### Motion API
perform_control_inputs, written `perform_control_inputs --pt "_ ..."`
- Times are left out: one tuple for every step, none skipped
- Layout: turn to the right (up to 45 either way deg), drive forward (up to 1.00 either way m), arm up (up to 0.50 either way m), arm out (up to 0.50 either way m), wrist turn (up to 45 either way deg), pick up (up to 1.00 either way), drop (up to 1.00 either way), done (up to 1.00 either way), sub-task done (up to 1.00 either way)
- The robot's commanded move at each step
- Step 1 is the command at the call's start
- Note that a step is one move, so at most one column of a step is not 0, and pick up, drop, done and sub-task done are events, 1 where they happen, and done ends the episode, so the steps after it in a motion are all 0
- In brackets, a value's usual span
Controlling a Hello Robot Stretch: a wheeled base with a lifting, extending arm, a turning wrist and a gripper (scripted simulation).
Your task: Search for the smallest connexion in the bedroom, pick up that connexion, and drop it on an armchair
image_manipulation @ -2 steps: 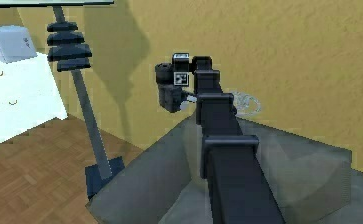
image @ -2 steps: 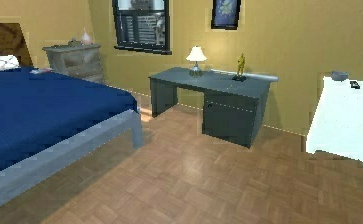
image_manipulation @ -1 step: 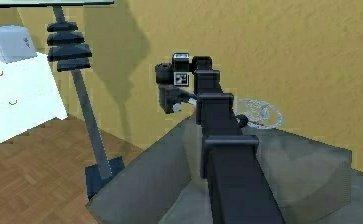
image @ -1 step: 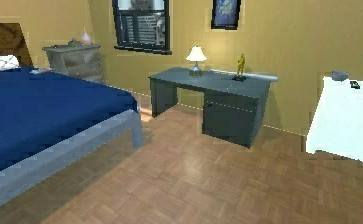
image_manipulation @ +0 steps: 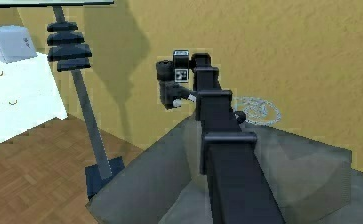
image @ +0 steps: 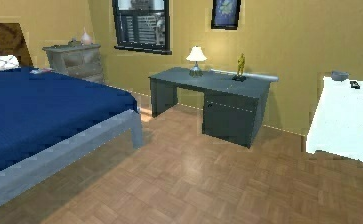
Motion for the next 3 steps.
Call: perform_control_inputs --pt "0.0 0.00 -0.38 0.00 0.0 0.00 0.00 0.00 0.00" --pt "0.0 0.00 -0.32 0.00 0.0 0.00 0.00 0.00 0.00" --pt "0.0 0.00 0.00 0.00 0.0 0.00 1.00 0.00 0.00"
